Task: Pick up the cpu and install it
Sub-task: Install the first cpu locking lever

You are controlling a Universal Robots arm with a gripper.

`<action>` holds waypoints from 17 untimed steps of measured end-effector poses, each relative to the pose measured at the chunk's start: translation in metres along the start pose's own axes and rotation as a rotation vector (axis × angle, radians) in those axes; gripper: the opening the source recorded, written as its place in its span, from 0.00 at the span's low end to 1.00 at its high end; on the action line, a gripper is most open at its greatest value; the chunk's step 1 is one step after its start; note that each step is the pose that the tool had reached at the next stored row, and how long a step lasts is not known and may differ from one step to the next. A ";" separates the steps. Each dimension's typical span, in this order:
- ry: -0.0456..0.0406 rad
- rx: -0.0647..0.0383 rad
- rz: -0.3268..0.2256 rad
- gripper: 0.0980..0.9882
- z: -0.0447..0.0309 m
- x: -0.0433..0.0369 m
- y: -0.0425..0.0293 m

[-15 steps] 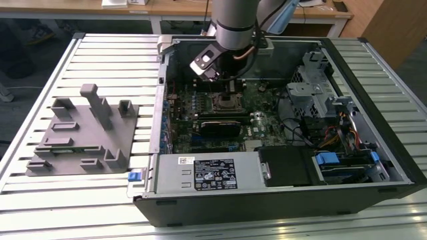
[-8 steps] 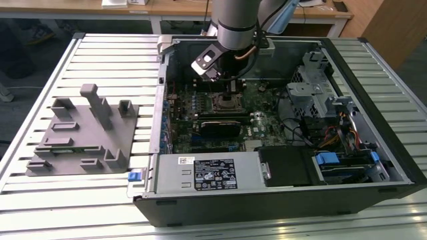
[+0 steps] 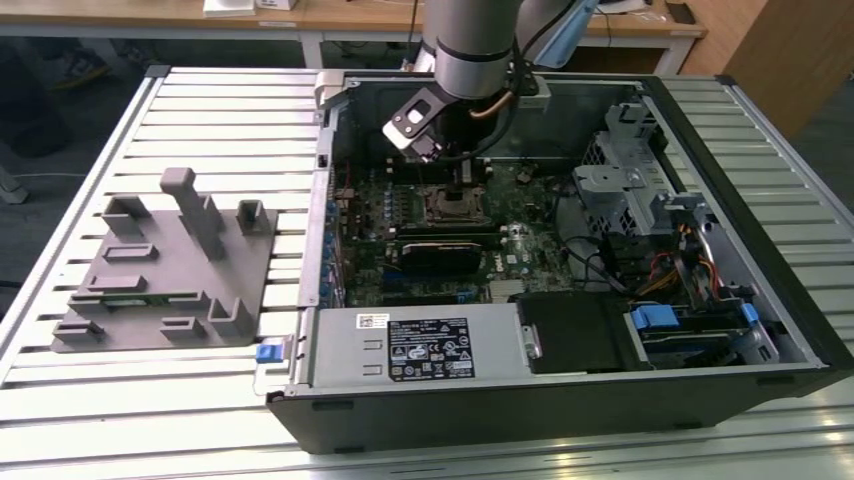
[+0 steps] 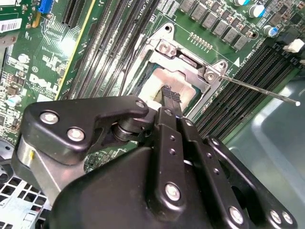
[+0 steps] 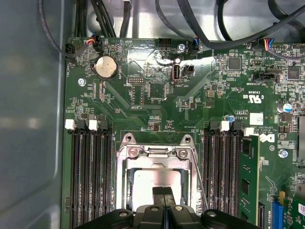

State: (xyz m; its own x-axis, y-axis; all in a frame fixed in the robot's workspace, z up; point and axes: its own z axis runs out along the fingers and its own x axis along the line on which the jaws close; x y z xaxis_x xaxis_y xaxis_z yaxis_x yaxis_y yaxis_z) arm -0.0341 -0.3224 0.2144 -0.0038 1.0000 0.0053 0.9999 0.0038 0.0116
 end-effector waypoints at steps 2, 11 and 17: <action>0.0001 0.000 0.000 0.01 -0.0024 0.0000 0.0000; -0.0001 0.000 0.000 0.01 -0.0306 0.0001 0.0003; -0.0001 0.000 0.000 0.01 -0.0517 0.0003 0.0006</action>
State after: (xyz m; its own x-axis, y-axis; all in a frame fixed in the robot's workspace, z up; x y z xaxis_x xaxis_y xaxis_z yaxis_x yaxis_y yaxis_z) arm -0.0341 -0.3224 0.2662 -0.0038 1.0000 0.0052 0.9999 0.0038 0.0116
